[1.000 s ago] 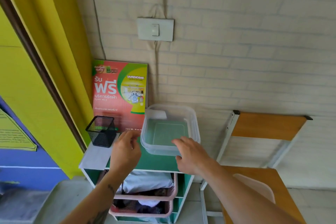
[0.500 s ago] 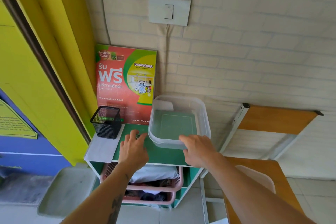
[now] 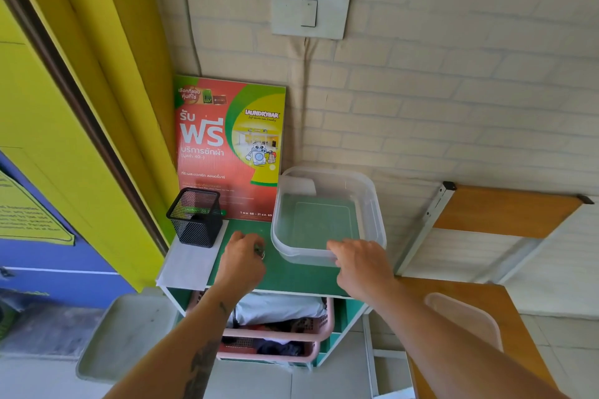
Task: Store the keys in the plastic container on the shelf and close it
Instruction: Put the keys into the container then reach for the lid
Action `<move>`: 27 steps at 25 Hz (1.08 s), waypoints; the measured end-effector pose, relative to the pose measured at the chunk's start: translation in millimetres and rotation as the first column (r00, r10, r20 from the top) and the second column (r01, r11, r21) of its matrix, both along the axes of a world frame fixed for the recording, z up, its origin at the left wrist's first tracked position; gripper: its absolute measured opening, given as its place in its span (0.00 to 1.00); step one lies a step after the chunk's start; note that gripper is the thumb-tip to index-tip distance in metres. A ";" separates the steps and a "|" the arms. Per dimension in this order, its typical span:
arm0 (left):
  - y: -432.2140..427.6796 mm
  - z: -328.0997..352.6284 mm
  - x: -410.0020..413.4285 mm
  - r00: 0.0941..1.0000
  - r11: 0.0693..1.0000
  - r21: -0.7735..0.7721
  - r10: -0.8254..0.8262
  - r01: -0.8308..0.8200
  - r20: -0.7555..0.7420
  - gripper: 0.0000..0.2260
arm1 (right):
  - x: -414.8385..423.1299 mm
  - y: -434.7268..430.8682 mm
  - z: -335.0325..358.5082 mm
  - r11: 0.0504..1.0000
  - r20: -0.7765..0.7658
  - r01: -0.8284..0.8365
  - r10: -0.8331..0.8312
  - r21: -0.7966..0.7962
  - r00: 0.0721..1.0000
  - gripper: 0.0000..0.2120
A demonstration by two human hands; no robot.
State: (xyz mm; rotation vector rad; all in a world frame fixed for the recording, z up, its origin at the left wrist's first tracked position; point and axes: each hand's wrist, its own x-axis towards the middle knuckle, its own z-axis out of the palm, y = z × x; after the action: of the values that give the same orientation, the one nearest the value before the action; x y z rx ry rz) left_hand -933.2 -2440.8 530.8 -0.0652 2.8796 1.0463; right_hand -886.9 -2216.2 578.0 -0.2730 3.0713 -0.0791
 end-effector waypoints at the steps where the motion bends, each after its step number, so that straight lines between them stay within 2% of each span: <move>1: 1.0 5.9 0.4 0.995 0.987 0.122 0.098 -0.100 0.027 0.15 | 0.0 -0.2 0.0 1.000 -0.001 0.001 -0.001 -0.001 1.000 0.08; 3: 5.0 25.4 2.5 0.951 0.877 0.371 0.297 -0.306 0.084 0.15 | 0.3 -0.4 -0.6 1.000 0.002 0.009 -0.009 -0.008 1.000 0.09; 5: 11.9 53.0 3.5 0.889 0.742 0.539 0.457 -0.399 0.029 0.14 | 0.4 -0.9 -0.5 1.000 0.000 0.017 -0.017 -0.010 1.000 0.10; 7: 24.8 82.3 0.0 0.854 0.700 0.620 0.512 -0.356 -0.088 0.12 | 0.1 -1.0 0.6 0.999 0.004 0.023 -0.023 -0.037 1.000 0.12; 9: 44.1 104.9 -9.6 0.881 0.736 0.634 0.439 -0.239 -0.177 0.12 | 0.6 -0.9 1.8 0.998 0.010 0.026 -0.025 -0.053 1.000 0.12; 13: 83.3 113.0 -36.7 0.965 0.849 0.526 0.101 0.043 -0.242 0.12 | 3.3 -0.5 3.4 0.999 -0.003 0.014 -0.014 -0.030 1.000 0.12; 17: 100.2 85.1 -51.2 0.977 0.945 0.254 -0.181 0.204 -0.112 0.13 | 6.4 1.0 5.7 1.000 0.020 0.004 -0.003 -0.031 1.000 0.13; 19: 100.5 71.9 -53.2 0.972 0.958 0.163 -0.234 0.235 -0.023 0.14 | 8.6 0.9 5.9 1.000 0.016 0.002 -0.002 -0.025 1.000 0.14; 23: 99.8 64.2 -49.6 0.949 0.950 0.053 -0.309 0.306 0.066 0.17 | 8.9 -0.3 3.9 0.999 0.017 0.016 -0.016 -0.029 1.000 0.15; 27: 100.4 72.7 -43.5 0.938 0.940 -0.006 -0.341 0.342 0.066 0.18 | 6.1 0.9 4.9 0.999 0.017 0.023 -0.023 -0.024 1.000 0.14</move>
State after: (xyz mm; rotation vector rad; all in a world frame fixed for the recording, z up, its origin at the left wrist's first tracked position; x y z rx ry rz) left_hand -976.7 -2340.4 603.5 0.3801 2.7054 0.9320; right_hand -880.8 -2215.3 583.0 -0.2375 3.0593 -0.1191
